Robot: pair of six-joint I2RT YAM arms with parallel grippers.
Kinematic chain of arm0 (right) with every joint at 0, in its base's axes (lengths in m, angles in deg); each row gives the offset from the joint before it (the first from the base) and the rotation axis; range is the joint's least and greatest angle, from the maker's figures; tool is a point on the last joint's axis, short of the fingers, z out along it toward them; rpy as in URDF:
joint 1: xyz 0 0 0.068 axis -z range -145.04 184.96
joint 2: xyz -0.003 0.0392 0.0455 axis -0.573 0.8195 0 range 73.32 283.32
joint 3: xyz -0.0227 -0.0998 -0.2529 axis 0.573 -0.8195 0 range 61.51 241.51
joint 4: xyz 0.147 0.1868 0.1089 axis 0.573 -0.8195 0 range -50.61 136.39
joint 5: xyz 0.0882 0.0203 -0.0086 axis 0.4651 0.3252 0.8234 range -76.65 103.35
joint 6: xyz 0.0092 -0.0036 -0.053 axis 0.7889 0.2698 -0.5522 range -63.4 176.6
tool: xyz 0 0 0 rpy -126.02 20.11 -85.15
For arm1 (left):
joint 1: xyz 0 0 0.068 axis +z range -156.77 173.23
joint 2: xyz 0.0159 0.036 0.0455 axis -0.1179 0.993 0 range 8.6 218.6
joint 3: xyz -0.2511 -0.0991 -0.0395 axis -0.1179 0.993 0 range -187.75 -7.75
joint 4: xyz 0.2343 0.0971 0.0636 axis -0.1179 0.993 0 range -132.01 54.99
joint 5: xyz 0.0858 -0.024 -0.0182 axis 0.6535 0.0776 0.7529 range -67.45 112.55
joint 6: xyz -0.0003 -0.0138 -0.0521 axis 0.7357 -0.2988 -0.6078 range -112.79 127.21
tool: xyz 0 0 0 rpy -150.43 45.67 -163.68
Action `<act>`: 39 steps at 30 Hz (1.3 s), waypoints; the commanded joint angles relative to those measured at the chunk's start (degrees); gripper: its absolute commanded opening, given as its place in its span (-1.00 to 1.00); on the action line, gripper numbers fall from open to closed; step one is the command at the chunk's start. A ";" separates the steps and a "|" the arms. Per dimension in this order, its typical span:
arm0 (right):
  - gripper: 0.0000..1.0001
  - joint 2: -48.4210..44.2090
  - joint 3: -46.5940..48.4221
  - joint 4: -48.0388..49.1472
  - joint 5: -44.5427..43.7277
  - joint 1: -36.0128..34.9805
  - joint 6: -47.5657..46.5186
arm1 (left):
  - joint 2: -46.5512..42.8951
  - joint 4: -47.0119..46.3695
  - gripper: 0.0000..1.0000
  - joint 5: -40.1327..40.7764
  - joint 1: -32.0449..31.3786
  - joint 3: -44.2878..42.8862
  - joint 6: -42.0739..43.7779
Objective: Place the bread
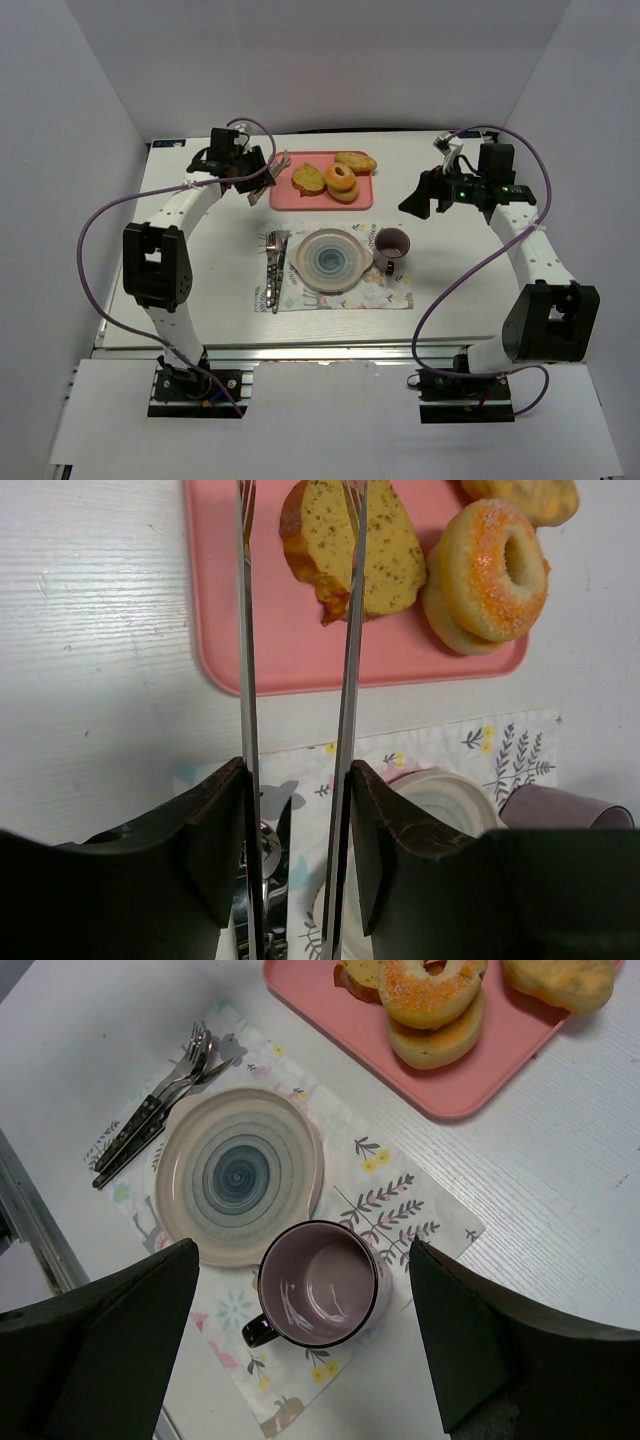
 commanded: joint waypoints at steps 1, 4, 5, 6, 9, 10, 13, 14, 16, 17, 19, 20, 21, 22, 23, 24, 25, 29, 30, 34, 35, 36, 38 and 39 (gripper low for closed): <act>0.79 -1.99 -0.76 1.93 2.04 0.55 0.54 | 1.98 2.19 0.07 0.66 -0.40 -4.90 2.28; 0.79 -1.55 -0.76 2.11 2.48 0.55 0.80 | 5.59 4.21 0.08 1.63 -1.62 -8.06 4.21; 0.79 -1.55 -0.76 2.28 2.57 0.47 0.89 | 6.47 4.91 0.07 1.98 -2.15 -8.68 4.48; 0.79 -1.38 -0.67 2.28 2.65 0.55 0.89 | 7.96 5.18 0.08 2.16 -2.42 -9.82 4.83; 0.79 -1.38 -0.76 2.37 3.09 1.77 1.06 | 9.55 6.32 0.08 2.86 -3.21 -10.97 5.80; 0.79 -1.38 -1.02 2.28 3.18 2.22 1.06 | 10.07 6.41 0.08 3.04 -3.30 -11.15 6.06; 0.79 -1.46 -1.55 2.37 3.27 2.40 1.15 | 10.25 6.15 0.08 2.43 -3.47 -10.80 6.15; 0.79 -1.46 -1.64 2.37 3.27 2.49 1.15 | 10.17 5.97 0.08 2.16 -3.39 -10.62 6.24; 0.79 -1.55 -1.99 2.54 3.44 2.58 1.24 | 9.73 5.36 0.08 1.20 -3.39 -10.27 5.98; 0.79 -1.55 -2.08 2.63 3.45 2.58 1.32 | 9.55 5.09 0.08 0.93 -3.39 -9.83 5.80; 0.79 -1.46 -2.16 2.63 3.62 2.58 1.50 | 9.20 4.92 0.09 0.76 -3.39 -9.57 5.71; 0.79 -1.46 -2.16 2.63 3.62 2.66 1.50 | 8.77 4.74 0.09 0.67 -3.47 -9.13 5.62; 0.79 -1.38 -2.16 2.72 3.80 2.58 1.50 | 8.15 4.48 0.09 0.84 -3.39 -8.69 5.45; 0.79 -1.46 -2.16 2.72 3.80 2.58 1.50 | 8.15 4.48 0.09 0.84 -3.47 -8.69 5.36; 0.79 -1.38 -2.16 2.63 3.88 2.58 1.68 | 7.62 4.13 0.09 0.58 -3.47 -8.60 5.10; 0.79 -1.29 -2.16 2.72 3.97 2.66 1.68 | 7.53 4.04 0.09 0.41 -3.39 -8.60 4.92; 0.79 -1.29 -2.16 2.72 3.97 2.66 1.68 | 7.44 3.95 0.09 0.32 -3.39 -8.69 4.83; 0.79 -1.38 -2.34 2.81 4.32 2.58 1.94 | 6.92 3.42 0.09 -0.65 -3.47 -8.60 4.13; 0.79 -1.38 -2.51 2.81 4.41 2.58 1.94 | 6.92 3.42 0.09 -0.82 -3.39 -8.69 4.04; 0.79 -1.64 -2.87 2.90 4.59 2.66 2.12 | 6.57 3.33 0.09 -1.44 -3.47 -8.07 3.95; 0.79 -1.55 -2.87 2.90 4.67 2.66 2.12 | 6.48 3.16 0.09 -1.53 -3.39 -7.90 3.87; 0.79 -1.64 -2.95 2.98 4.68 2.66 2.20 | 6.48 3.16 0.10 -1.70 -3.47 -7.72 3.69; 0.79 -1.64 -3.04 2.98 4.68 2.66 2.29 | 6.65 3.24 0.10 -1.62 -3.47 -7.72 3.69; 0.79 -1.73 -3.04 3.07 4.76 2.58 2.38 | 6.83 3.33 0.09 -2.05 -3.39 -7.63 3.69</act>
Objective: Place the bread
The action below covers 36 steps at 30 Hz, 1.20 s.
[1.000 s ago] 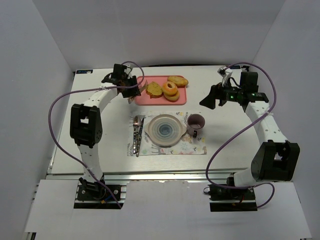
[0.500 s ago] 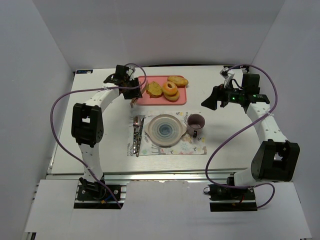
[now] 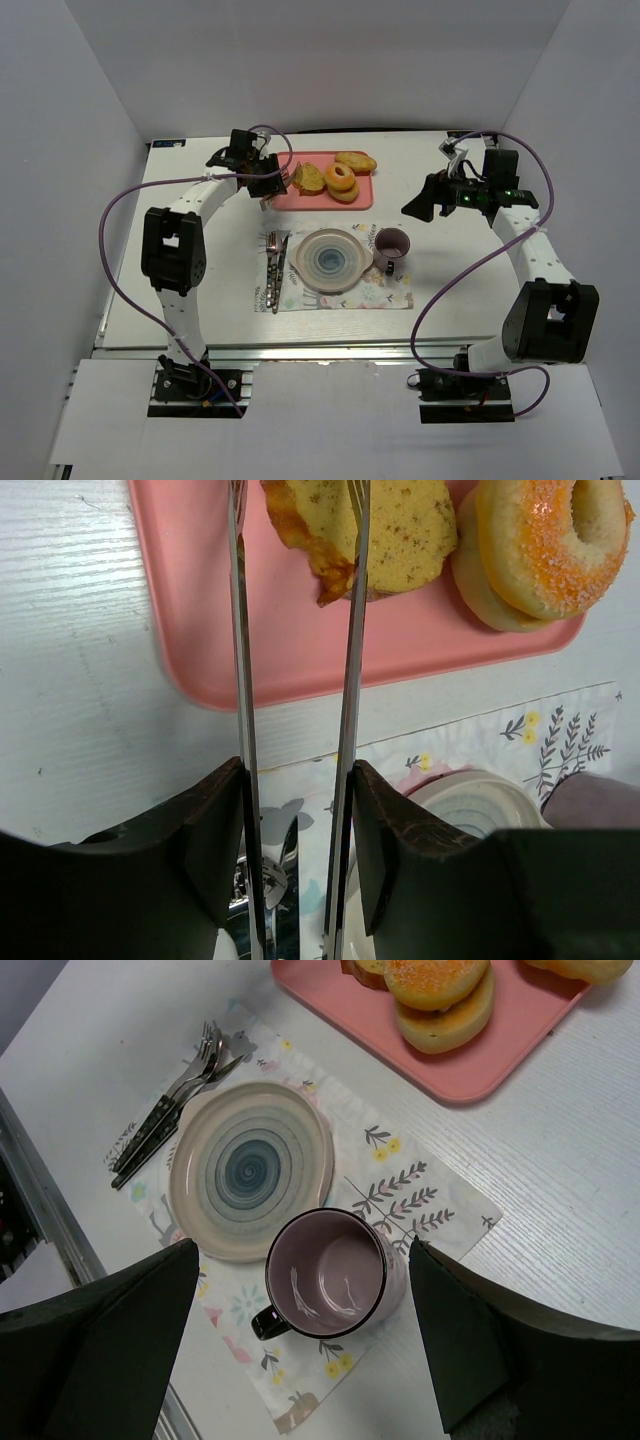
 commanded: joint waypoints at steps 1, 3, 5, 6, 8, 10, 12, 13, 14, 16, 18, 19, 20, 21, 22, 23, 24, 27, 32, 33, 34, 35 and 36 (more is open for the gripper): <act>0.79 -1.49 -0.25 1.56 1.57 0.21 0.70 | -3.97 -1.02 0.10 -2.06 -0.15 0.41 -0.24; 0.79 -1.49 -0.16 1.65 1.57 0.22 0.78 | -3.71 -1.10 0.09 -2.67 -0.06 0.59 -0.42; 0.79 -1.57 -0.25 1.74 1.57 0.22 0.79 | -3.62 -1.11 0.09 -3.11 -0.06 0.59 -0.51; 0.79 -1.49 -0.33 1.83 1.57 0.22 0.79 | -3.62 -1.28 0.08 -3.55 -0.06 0.67 -0.51; 0.79 -1.49 -0.42 1.83 1.57 0.22 0.87 | -3.70 -1.46 0.08 -3.99 -0.15 0.85 -0.68; 0.79 -1.49 -0.51 1.92 1.75 0.22 0.87 | -3.62 -1.63 0.07 -4.52 -0.15 0.85 -0.86; 0.79 -1.57 -0.69 2.00 1.75 0.22 0.96 | -3.53 -1.90 0.06 -4.78 -0.15 1.11 -1.03; 0.79 -1.49 -0.69 2.09 1.75 0.22 1.05 | -3.36 -1.81 0.04 -4.87 -0.06 1.03 -1.12; 0.79 -1.57 -0.77 2.09 1.75 0.22 1.14 | -3.35 -1.81 -0.02 -4.87 -0.06 1.11 -1.21; 0.79 -1.57 -0.77 2.09 1.75 0.30 1.14 | -3.00 -1.63 -0.08 -4.87 -0.06 1.03 -1.21; 0.79 -1.66 -0.77 2.09 1.75 0.22 1.14 | -2.74 -1.11 -0.28 -4.87 -0.06 0.94 -1.12; 0.79 -1.66 -0.77 2.09 1.66 0.22 1.14 | -2.56 -1.02 -0.35 -4.87 -0.06 0.94 -1.12; 0.79 -1.66 -0.77 2.09 1.66 0.22 1.14 | -2.56 -1.02 -0.48 -4.87 -0.06 0.94 -1.04; 0.79 -1.75 -0.77 2.09 1.75 0.30 1.14 | -2.56 -0.93 -0.51 -4.87 -0.06 0.94 -1.03; 0.79 -1.66 -0.77 2.09 1.75 0.22 1.14 | -2.56 -0.84 -0.54 -4.78 -0.06 0.94 -1.03; 0.79 -1.66 -0.69 2.09 1.66 0.22 1.14 | -2.56 -0.75 -0.56 -4.61 -0.06 0.85 -1.03; 0.79 -1.75 -0.69 2.09 1.75 0.22 1.14 | -2.56 -0.67 -0.60 -4.61 -0.06 0.85 -1.03; 0.79 -1.75 -0.60 2.09 1.66 0.30 1.14 | -2.65 -0.58 -0.66 -4.52 -0.06 0.85 -0.95; 0.79 -1.84 -0.51 1.92 1.75 0.30 1.05 | -4.49 -0.75 -0.75 -3.38 0.02 0.50 -1.21; 0.79 -1.75 -0.42 1.92 1.75 0.30 1.05 | -5.02 -1.19 -0.77 -2.85 0.11 0.41 -1.56; 0.79 -1.84 -0.42 1.92 1.75 0.30 1.05 | -5.72 -1.54 -0.86 -2.68 0.20 0.15 -1.91; 0.79 -1.84 -0.42 1.92 1.92 0.39 1.05 | -7.12 -2.24 -0.87 -2.50 0.37 0.06 -2.78; 0.79 -1.75 -0.42 1.92 1.84 0.39 1.14 | -7.74 -2.33 -0.88 -2.41 0.55 -0.11 -3.05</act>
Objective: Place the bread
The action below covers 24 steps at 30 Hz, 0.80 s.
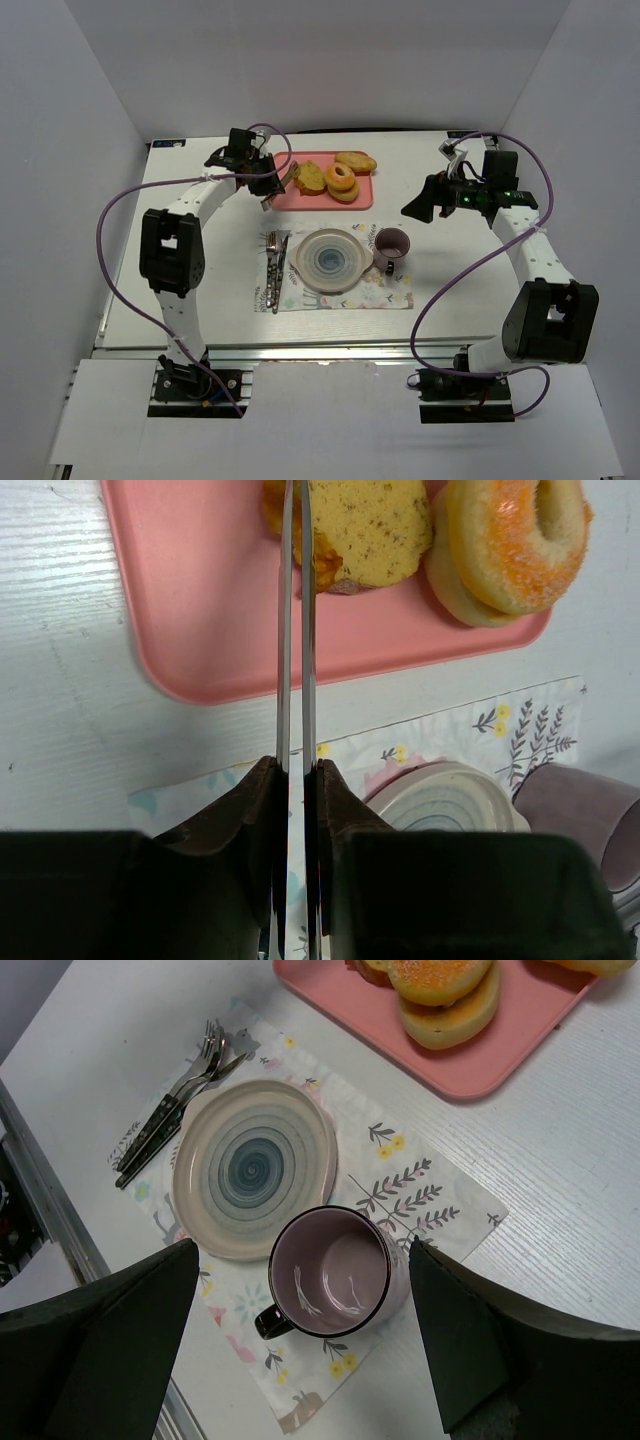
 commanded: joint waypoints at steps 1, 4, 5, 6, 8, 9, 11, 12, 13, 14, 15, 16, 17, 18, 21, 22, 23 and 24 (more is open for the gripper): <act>0.79 -1.84 0.36 1.48 1.64 0.37 0.44 | -8.33 -2.29 -0.88 0.06 0.70 -0.99 -1.52; 0.79 -1.75 0.45 1.57 1.81 0.37 0.53 | -10.01 -3.08 -0.92 -0.03 0.79 -0.82 -2.32; 0.79 -1.75 0.45 1.57 1.82 0.37 0.61 | -11.32 -4.13 -0.95 -0.11 0.88 -0.03 -3.19; 0.79 -1.66 0.54 1.57 1.82 0.37 0.61 | -11.85 -4.57 -1.00 -0.20 0.88 0.50 -3.55; 0.79 -1.66 0.54 1.48 1.82 0.37 0.61 | -12.91 -5.80 -1.00 -0.55 0.97 1.99 -4.51; 0.79 -1.75 0.63 1.48 1.90 0.37 0.61 | -13.52 -5.81 -1.00 -0.82 0.97 2.34 -4.69; 0.79 -1.75 0.63 1.39 1.90 0.37 0.61 | -14.14 -5.90 -1.00 -1.43 0.97 2.96 -4.95; 0.79 -1.75 0.72 1.39 1.90 0.37 0.53 | -15.28 -6.07 -1.00 -1.61 0.97 3.92 -5.13; 0.79 -1.75 0.89 1.30 1.90 0.37 0.53 | -15.90 -6.07 -1.00 -1.78 0.97 4.36 -5.22; 0.79 -1.84 0.81 1.13 1.82 0.37 0.35 | -16.77 -5.98 -1.00 -1.96 0.97 5.50 -5.31; 0.79 -1.92 0.89 1.13 1.82 0.37 0.35 | -18.52 -5.90 -1.00 -2.22 0.97 6.12 -5.31; 0.79 -2.01 0.89 1.04 1.73 0.37 0.35 | -19.67 -5.55 -1.00 -3.01 0.97 6.91 -5.39; 0.79 -2.01 0.89 0.95 1.64 0.37 0.26 | -20.81 -5.46 -1.00 -3.36 0.97 7.79 -5.48; 0.79 -2.10 0.98 0.86 1.64 0.37 0.26 | -22.13 -5.37 -1.00 -3.89 0.97 9.97 -5.40; 0.79 -2.10 1.68 0.43 1.46 0.37 0.17 | -28.63 -5.98 -1.00 -7.23 0.79 17.16 -6.10; 0.79 -2.01 1.94 0.34 1.38 0.37 0.00 | -32.39 -6.51 -1.00 -8.10 0.62 19.29 -6.36; 0.79 -2.10 2.12 0.16 1.38 0.37 -0.09 | -34.17 -6.60 -1.00 -10.20 0.62 21.22 -6.45; 0.79 -2.01 2.38 -0.10 1.29 0.37 -0.44 | -35.84 -6.25 -1.00 -11.09 0.53 23.16 -6.28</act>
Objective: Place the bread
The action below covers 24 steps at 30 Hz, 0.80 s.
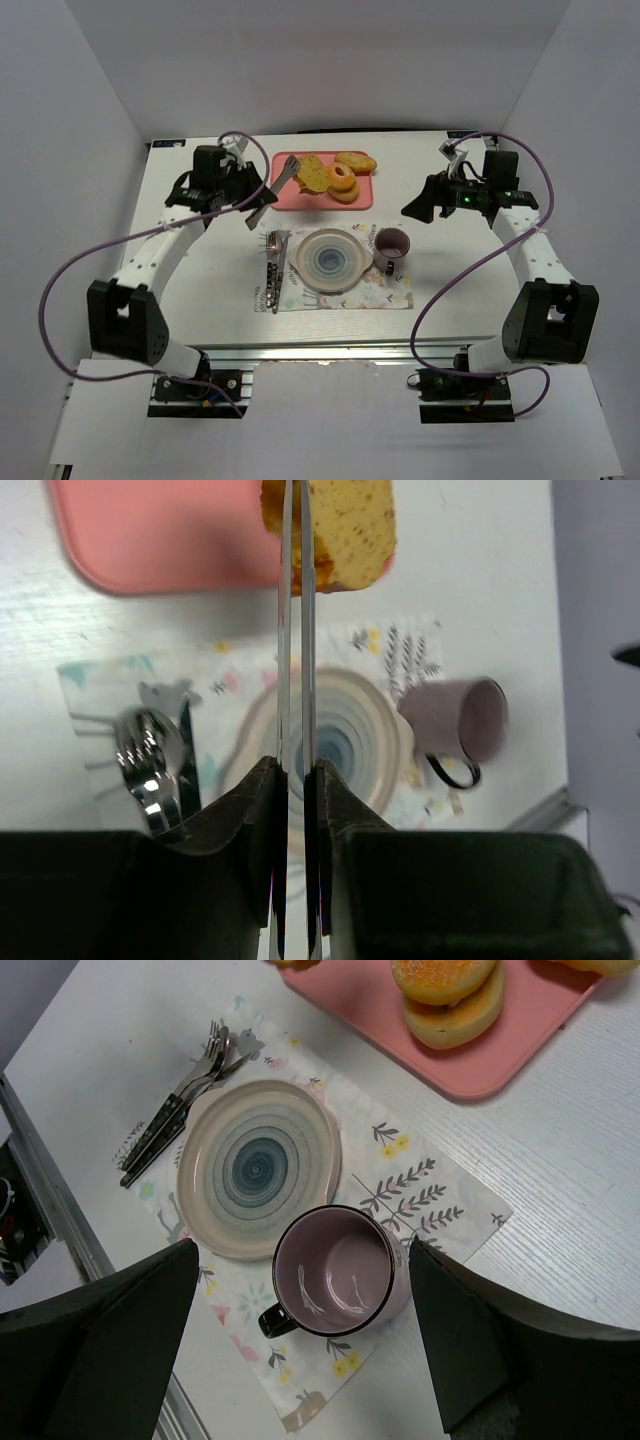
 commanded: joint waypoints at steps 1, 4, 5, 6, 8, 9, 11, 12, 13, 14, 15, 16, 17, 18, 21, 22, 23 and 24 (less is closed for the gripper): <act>0.79 -1.84 3.00 0.03 0.61 0.24 -0.68 | -9.55 -0.68 -1.00 -6.81 -0.65 6.59 -0.11; 0.79 -1.14 4.75 -1.29 0.26 0.24 -1.21 | -15.44 -0.06 -1.00 -10.07 -2.05 12.49 -0.11; 0.79 -0.79 5.19 -1.73 0.26 0.24 -1.38 | -17.72 0.12 -1.00 -10.42 -2.67 13.73 -0.20; 0.79 -0.61 5.63 -2.08 0.08 0.24 -1.39 | -18.61 0.29 -1.00 -10.43 -3.37 14.88 -0.28; 0.79 -0.26 6.95 -2.70 -0.18 0.24 -1.47 | -20.63 0.74 -1.00 -10.17 -5.92 17.96 -0.90; 0.79 -0.17 7.22 -3.22 -0.18 0.24 -1.65 | -21.16 1.26 -1.00 -8.68 -7.84 19.01 -1.25; 0.79 -0.17 7.83 -3.57 -0.44 0.24 -1.65 | -21.87 1.35 -1.00 -7.36 -9.43 21.90 -1.69; 0.79 -0.08 7.92 -3.75 -0.53 0.24 -1.65 | -22.48 1.26 -1.00 -5.78 -10.22 22.79 -2.13; 0.79 -0.17 8.01 -4.10 -0.62 0.24 -1.91 | -22.75 0.83 -1.00 -5.25 -11.28 23.58 -2.39; 0.79 -0.43 7.92 -4.28 -0.62 0.24 -1.91 | -23.01 0.39 -0.99 -4.89 -11.64 24.81 -2.74; 0.79 -0.61 7.84 -4.37 -0.79 0.24 -1.91 | -23.10 0.21 -0.99 -4.45 -11.81 25.08 -2.92; 0.79 -0.78 7.75 -4.46 -0.88 0.24 -2.00 | -23.10 0.73 -0.98 -3.41 -11.99 25.26 -2.40; 0.79 -1.04 7.66 -4.54 -0.88 0.24 -2.00 | -22.93 1.00 -0.98 -3.05 -11.99 25.35 -1.96; 0.79 -1.22 7.31 -4.54 -0.88 0.24 -2.09 | -22.41 2.04 -0.94 -2.43 -12.08 25.44 -1.08; 0.79 -1.75 6.87 -4.54 -0.97 0.24 -2.18 | -20.91 3.19 -0.75 -0.85 -12.08 25.52 0.15; 0.79 -1.92 6.78 -4.63 -0.88 0.24 -2.18 | -20.64 3.28 -0.65 -0.15 -12.17 25.52 0.42; 0.79 -2.01 6.61 -4.55 -0.97 0.24 -2.18 | -20.38 3.20 -0.49 0.12 -12.17 25.61 0.42; 0.79 -2.19 6.52 -4.63 -1.06 0.24 -2.26 | -20.12 3.11 -0.42 0.21 -12.17 25.61 0.59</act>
